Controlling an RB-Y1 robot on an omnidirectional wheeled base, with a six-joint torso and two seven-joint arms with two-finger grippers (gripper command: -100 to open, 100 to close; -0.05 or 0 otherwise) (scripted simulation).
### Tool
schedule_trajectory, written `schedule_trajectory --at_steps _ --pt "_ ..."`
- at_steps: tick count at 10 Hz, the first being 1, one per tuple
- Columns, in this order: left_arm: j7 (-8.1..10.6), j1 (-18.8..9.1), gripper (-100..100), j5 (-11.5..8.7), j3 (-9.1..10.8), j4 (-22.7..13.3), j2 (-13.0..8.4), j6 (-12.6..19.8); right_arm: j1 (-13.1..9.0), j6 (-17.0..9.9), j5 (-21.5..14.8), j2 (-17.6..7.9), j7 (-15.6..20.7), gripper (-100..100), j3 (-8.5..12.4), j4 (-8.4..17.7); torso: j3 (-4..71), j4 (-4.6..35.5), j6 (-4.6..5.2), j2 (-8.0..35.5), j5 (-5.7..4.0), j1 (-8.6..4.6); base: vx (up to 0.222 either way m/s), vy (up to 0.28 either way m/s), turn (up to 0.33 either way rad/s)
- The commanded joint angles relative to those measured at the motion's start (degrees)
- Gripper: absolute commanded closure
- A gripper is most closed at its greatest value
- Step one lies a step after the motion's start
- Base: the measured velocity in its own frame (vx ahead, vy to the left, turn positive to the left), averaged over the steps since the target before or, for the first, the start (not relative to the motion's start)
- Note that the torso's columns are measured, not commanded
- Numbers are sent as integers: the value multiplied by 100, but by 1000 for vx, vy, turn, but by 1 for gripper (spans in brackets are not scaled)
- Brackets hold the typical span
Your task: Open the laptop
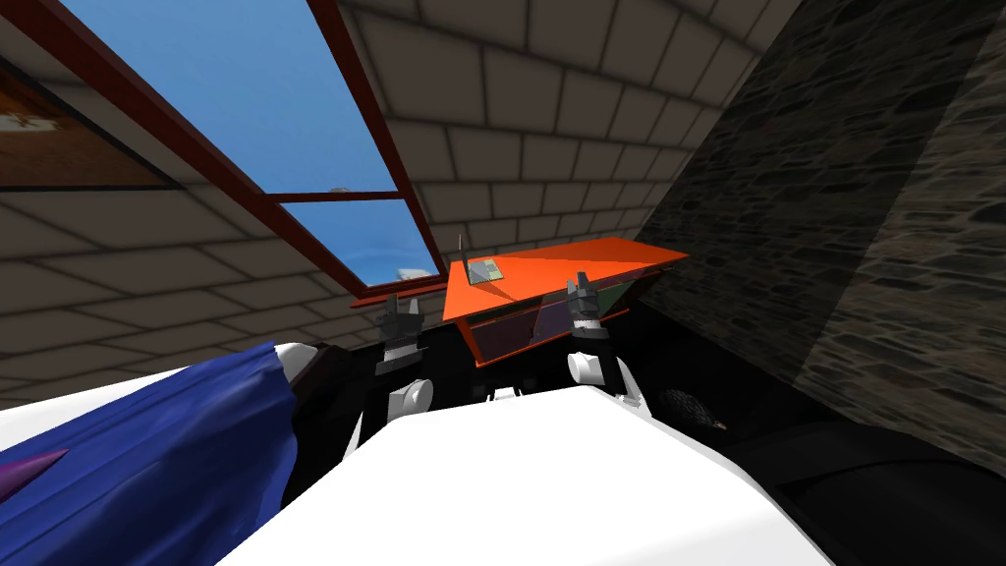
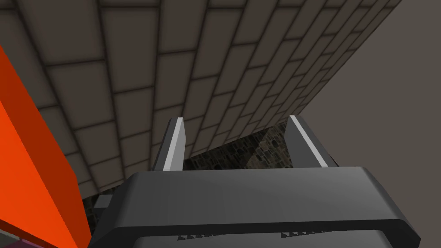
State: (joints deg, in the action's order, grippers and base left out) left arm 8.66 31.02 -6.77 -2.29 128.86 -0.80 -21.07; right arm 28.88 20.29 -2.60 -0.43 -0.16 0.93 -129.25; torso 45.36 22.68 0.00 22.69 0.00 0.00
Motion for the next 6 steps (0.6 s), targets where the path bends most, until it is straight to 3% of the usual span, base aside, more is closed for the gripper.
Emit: schedule_trajectory --at_steps 1,3,4,6 --pt "0 0 0 0 0 0 0 0 0 0 0 0 0 0 0 0 845 423 0 424 0 0 0 0 0" --pt "0 0 0 0 0 0 0 0 0 0 0 0 0 0 0 0 2537 1269 0 1270 0 0 0 0 0" --pt "26 -70 -100 8 14 -16 -164 82 0 0 0 0 0 0 0 0 3383 1692 0 1693 0 0 7 -9 31" --pt "87 -233 -100 27 48 -53 -382 276 1 -1 0 0 0 0 0 3 3890 1937 0 1938 -1 -4 2 -29 50"
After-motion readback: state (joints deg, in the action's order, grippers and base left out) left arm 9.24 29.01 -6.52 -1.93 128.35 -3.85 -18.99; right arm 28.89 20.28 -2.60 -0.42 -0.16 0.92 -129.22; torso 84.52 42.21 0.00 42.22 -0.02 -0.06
